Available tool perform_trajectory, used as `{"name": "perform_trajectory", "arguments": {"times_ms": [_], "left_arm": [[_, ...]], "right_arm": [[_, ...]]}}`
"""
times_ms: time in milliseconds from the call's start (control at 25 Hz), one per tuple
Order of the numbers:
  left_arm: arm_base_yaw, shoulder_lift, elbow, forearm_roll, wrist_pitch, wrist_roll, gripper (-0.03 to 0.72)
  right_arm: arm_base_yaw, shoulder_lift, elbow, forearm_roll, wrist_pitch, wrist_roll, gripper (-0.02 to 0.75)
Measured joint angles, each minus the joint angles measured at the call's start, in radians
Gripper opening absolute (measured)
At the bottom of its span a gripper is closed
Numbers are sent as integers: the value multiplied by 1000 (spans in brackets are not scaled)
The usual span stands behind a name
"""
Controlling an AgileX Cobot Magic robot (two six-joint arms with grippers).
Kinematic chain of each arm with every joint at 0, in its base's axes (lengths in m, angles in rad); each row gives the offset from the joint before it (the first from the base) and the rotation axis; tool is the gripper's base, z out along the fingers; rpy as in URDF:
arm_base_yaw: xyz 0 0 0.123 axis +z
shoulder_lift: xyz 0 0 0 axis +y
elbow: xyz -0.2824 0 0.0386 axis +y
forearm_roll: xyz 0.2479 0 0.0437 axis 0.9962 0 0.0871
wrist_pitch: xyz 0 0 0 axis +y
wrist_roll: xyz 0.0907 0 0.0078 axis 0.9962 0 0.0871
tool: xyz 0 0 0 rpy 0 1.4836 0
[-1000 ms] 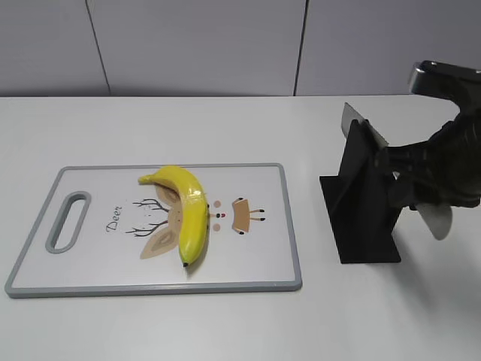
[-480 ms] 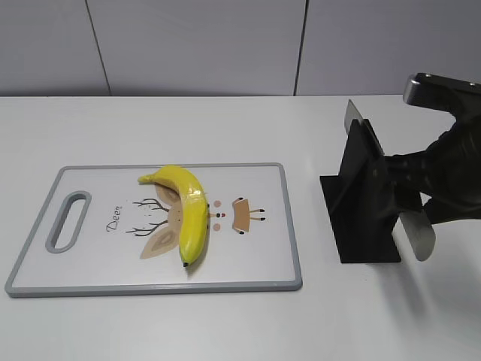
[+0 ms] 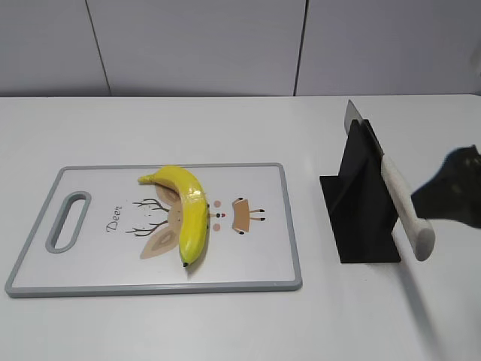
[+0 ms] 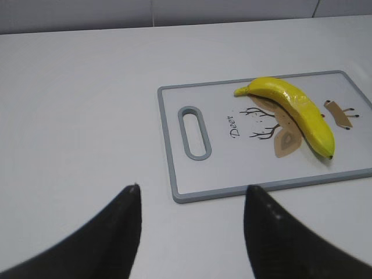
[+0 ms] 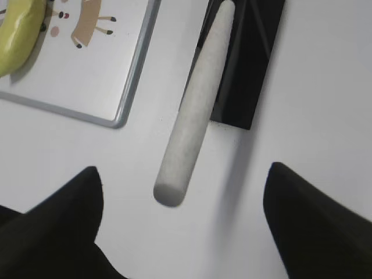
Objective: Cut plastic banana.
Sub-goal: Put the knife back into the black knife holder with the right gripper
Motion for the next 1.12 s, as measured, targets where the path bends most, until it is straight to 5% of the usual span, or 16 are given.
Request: {"name": "perform_trajectory", "arguments": {"times_ms": [360, 1120], "left_arm": [[0, 0, 1, 10, -4, -1, 539], [4, 0, 1, 11, -4, -2, 491]], "right_arm": [[0, -457, 315, -14, -3, -89, 608], [0, -1066, 334, -12, 174, -91, 589]]}}
